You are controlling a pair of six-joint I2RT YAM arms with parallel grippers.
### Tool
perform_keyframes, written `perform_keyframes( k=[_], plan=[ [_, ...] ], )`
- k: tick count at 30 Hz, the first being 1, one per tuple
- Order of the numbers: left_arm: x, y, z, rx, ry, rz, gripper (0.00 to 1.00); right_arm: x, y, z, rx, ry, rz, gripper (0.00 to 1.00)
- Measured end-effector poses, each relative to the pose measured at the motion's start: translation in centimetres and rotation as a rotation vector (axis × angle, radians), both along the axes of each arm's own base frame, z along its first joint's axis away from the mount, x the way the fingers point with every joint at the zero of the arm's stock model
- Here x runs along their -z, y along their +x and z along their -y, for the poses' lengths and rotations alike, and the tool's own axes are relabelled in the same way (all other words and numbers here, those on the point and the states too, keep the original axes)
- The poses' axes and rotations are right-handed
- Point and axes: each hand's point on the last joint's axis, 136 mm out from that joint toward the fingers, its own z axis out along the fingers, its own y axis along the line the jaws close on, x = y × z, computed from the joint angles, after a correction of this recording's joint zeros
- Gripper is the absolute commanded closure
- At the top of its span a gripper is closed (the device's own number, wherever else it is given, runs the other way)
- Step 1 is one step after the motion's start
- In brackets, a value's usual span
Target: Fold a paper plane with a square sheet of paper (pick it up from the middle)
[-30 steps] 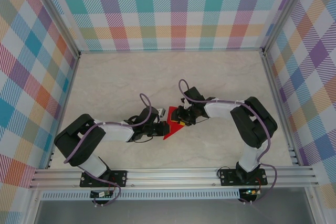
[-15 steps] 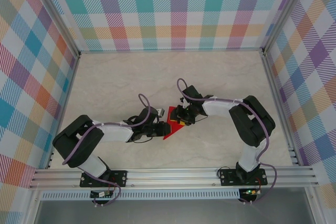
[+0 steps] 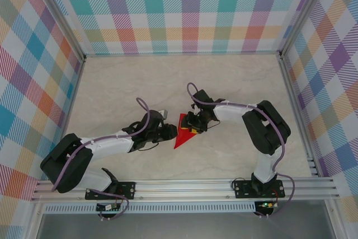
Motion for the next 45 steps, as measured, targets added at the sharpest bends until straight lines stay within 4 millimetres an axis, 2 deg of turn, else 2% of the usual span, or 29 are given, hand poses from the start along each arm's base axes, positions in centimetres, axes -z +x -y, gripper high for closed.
perform_keyframes(
  k=[10, 17, 28, 37, 45],
  plan=[
    [0.1, 0.7, -0.2, -0.093, -0.033, -0.035, 0.8, 0.3, -0.1, 0.0, -0.006, -0.049, -0.041, 0.55],
    [0.0, 1.3, 0.1, -0.108, -0.07, -0.041, 0.81, 0.4, 0.0, -0.1, -0.025, -0.078, -0.066, 0.52],
    [1.8, 1.1, 1.5, -0.078, -0.142, -0.121, 0.9, 0.6, -0.2, -0.2, -0.063, -0.123, -0.109, 0.52],
    [1.9, 0.6, 2.0, -0.046, -0.175, -0.139, 0.91, 0.7, -0.2, -0.1, -0.078, -0.141, -0.117, 0.52],
    [3.6, 0.2, 1.9, -0.04, -0.15, -0.184, 0.92, 1.0, -0.4, 0.0, -0.08, -0.157, -0.121, 0.52]
  ],
)
